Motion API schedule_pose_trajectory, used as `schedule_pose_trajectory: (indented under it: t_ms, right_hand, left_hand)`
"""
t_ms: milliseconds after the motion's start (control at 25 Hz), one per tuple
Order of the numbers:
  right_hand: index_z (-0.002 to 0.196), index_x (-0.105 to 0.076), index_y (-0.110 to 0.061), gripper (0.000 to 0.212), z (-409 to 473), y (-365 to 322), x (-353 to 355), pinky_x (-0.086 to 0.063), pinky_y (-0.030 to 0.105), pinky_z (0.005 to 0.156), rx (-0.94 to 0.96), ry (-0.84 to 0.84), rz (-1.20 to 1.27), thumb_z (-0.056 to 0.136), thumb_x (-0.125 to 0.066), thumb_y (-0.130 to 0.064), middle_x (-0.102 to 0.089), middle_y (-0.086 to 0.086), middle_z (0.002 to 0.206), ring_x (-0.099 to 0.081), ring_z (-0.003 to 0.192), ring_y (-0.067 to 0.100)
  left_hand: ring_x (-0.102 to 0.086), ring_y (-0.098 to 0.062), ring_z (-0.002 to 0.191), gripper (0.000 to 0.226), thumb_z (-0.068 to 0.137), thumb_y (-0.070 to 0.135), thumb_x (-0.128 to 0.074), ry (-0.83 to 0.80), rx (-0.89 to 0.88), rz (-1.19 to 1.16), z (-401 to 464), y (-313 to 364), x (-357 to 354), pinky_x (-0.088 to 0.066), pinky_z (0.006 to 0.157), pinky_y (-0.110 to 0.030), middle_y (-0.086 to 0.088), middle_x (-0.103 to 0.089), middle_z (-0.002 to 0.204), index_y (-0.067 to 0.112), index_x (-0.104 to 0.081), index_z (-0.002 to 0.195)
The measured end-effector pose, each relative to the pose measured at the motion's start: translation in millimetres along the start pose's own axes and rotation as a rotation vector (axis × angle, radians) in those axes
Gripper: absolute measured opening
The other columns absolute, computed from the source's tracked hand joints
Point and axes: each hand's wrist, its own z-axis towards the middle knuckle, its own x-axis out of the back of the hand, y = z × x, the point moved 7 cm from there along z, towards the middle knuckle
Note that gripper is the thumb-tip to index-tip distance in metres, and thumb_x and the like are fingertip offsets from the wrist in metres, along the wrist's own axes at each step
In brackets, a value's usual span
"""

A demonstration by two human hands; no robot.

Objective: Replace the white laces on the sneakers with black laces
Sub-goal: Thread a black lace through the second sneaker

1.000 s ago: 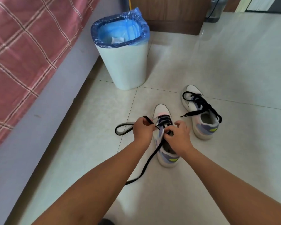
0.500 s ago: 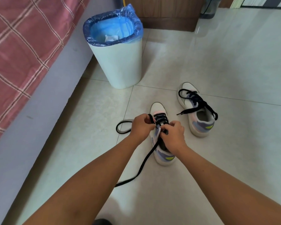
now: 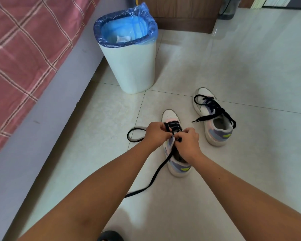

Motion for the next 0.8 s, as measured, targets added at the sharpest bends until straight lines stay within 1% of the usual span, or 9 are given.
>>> schedule_pose_trajectory:
  t_ms: [120,240,360,480,600,680,720,760,800]
  right_hand:
    - [0.109,-0.067,-0.016,0.023,-1,-1,-1,-0.033,0.034,0.098,-0.002,-0.038,-0.001,0.093,-0.052,-0.013,-0.036,0.009,0.125,-0.031,0.117,0.028]
    - [0.110,-0.067,-0.019,0.024,-4,-2,-3,-0.033,0.034,0.098,0.005,-0.055,-0.023,0.093,-0.051,-0.014,-0.035,0.007,0.125,-0.030,0.118,0.027]
    - [0.106,-0.068,-0.019,0.022,-6,-2,-4,-0.035,0.034,0.095,-0.013,-0.031,-0.006,0.094,-0.050,-0.016,-0.037,0.007,0.123,-0.032,0.116,0.026]
    - [0.104,-0.069,-0.019,0.021,-7,-1,-7,-0.037,0.034,0.092,-0.029,-0.025,0.008,0.093,-0.052,-0.019,-0.038,0.006,0.121,-0.033,0.114,0.026]
    - [0.102,-0.069,-0.017,0.020,-10,-3,-10,-0.036,0.033,0.090,0.008,-0.015,-0.023,0.094,-0.051,-0.020,-0.038,0.005,0.118,-0.033,0.113,0.026]
    - [0.098,-0.069,-0.015,0.020,-10,-5,-9,-0.037,0.033,0.088,0.044,-0.014,-0.039,0.094,-0.050,-0.019,-0.038,0.005,0.115,-0.035,0.111,0.026]
    - [0.097,-0.068,-0.015,0.019,-11,-6,-8,-0.037,0.033,0.087,0.063,-0.026,-0.050,0.093,-0.050,-0.018,-0.038,0.005,0.113,-0.036,0.110,0.026]
    - [0.098,-0.067,-0.015,0.019,-10,-9,-7,-0.036,0.032,0.087,0.091,-0.042,-0.079,0.093,-0.049,-0.017,-0.039,0.005,0.114,-0.037,0.109,0.027]
    - [0.100,-0.067,-0.016,0.020,-9,-12,-6,-0.035,0.033,0.086,0.120,-0.057,-0.130,0.093,-0.047,-0.017,-0.039,0.006,0.116,-0.038,0.110,0.027]
  left_hand:
    - [-0.064,-0.025,0.080,0.013,0.076,-0.002,-0.070,-0.020,0.051,-0.014,-2,-4,-1,-0.055,0.085,-0.041,-0.008,-0.065,0.075,0.010,-0.066,0.079]
    - [-0.064,-0.026,0.081,0.012,0.074,0.000,-0.070,-0.018,0.005,0.089,0,-5,0,-0.055,0.086,-0.042,-0.009,-0.065,0.077,0.009,-0.068,0.082]
    - [-0.061,-0.019,0.075,0.013,0.076,-0.001,-0.070,-0.046,-0.005,0.047,-2,-8,2,-0.054,0.086,-0.038,-0.004,-0.064,0.072,0.011,-0.067,0.081]
    - [-0.060,-0.013,0.070,0.012,0.077,0.000,-0.070,-0.084,-0.043,0.088,-12,-15,0,-0.052,0.079,-0.031,0.000,-0.063,0.070,0.008,-0.069,0.086]
    - [-0.061,-0.013,0.076,0.011,0.080,0.005,-0.069,0.030,-0.074,0.100,-25,-13,5,-0.050,0.074,-0.024,-0.001,-0.064,0.078,0.006,-0.068,0.091]
    - [-0.057,-0.005,0.077,0.010,0.087,0.014,-0.063,0.122,-0.096,0.068,-43,-8,4,-0.045,0.068,-0.016,0.006,-0.061,0.085,0.012,-0.061,0.096]
    - [-0.055,-0.003,0.083,0.016,0.090,0.020,-0.059,0.125,-0.107,0.073,-55,-11,-3,-0.044,0.070,-0.017,0.007,-0.058,0.093,0.015,-0.056,0.104]
    - [-0.054,-0.006,0.093,0.026,0.093,0.026,-0.054,0.099,-0.112,0.133,-65,-17,-13,-0.044,0.076,-0.021,0.005,-0.054,0.104,0.015,-0.050,0.116]
    - [-0.052,-0.013,0.103,0.037,0.094,0.031,-0.050,0.050,-0.100,0.274,-74,-25,-24,-0.043,0.082,-0.026,0.001,-0.049,0.115,0.013,-0.042,0.125]
